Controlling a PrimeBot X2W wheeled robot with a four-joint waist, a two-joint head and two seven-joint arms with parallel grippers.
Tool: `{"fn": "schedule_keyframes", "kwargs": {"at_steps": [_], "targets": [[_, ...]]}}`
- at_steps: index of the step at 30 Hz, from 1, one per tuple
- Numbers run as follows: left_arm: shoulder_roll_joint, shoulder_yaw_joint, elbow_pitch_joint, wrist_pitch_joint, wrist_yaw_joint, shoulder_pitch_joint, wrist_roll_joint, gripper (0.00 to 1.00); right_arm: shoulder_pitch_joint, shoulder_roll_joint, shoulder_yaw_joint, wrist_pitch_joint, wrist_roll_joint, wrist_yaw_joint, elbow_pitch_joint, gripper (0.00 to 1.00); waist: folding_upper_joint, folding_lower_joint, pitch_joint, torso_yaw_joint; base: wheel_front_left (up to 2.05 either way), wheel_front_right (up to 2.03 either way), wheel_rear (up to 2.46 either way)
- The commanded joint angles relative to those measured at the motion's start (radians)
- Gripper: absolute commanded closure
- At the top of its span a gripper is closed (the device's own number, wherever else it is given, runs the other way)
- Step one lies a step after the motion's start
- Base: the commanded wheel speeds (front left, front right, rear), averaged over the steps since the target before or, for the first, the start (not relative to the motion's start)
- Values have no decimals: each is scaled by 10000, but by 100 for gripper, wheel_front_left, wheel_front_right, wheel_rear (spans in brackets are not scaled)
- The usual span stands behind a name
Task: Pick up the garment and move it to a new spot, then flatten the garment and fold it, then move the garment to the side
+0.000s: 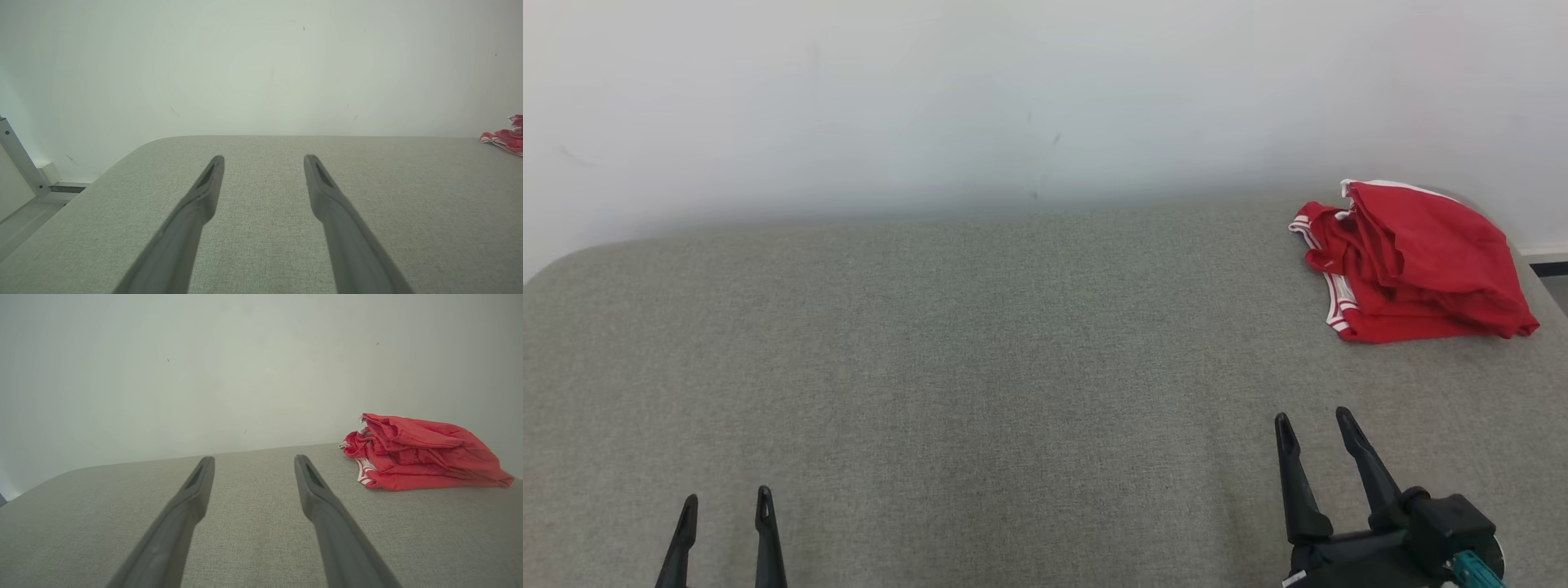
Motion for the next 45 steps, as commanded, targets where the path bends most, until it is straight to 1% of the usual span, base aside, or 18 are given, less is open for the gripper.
{"fn": "schedule_keyframes", "kwargs": {"at_steps": [1, 9, 21, 31, 34, 35, 39, 45], "targets": [[-19, 51, 43, -26, 35, 12, 111, 0, 220, 113, -76, -39, -113, -29, -134, 0, 0, 0, -29, 29, 0, 0, 0], [-3, 1, 257, -26, 24, 32, 213, 0, 565, 324, -206, -39, -436, -29, -333, 0, 0, 0, -88, 86, 0, 0, 0], [119, -80, 570, -26, 62, -91, 424, 0, 638, 458, -268, -40, -741, -29, -243, 0, 0, 0, -146, 181, 0, 0, 0], [98, -100, 593, -26, 132, -13, 310, 0, 700, 516, -311, -40, -852, -29, -217, 0, 0, 0, -199, 196, 0, 0, 0], [90, -117, 521, -26, 69, -58, 205, 0, 683, 522, -353, -40, -883, -29, -221, 0, 0, 0, -209, 214, 0, 0, 0], [75, -121, 550, 3, 68, -15, 250, 100, 630, 478, -337, 2, -856, 2, -206, 100, 0, 0, -210, 214, 0, 0, 0], [-12, -132, 943, 50, 48, 105, 261, 100, 791, 483, -322, 61, -848, 2, 178, 100, 0, 2, -211, 214, 0, 0, 0], [-11, 0, 1117, 464, 4, -179, -989, 100, 656, 489, -394, 350, 416, 1, 229, 100, 0, 2, -198, 221, 0, 0, 0]]}}
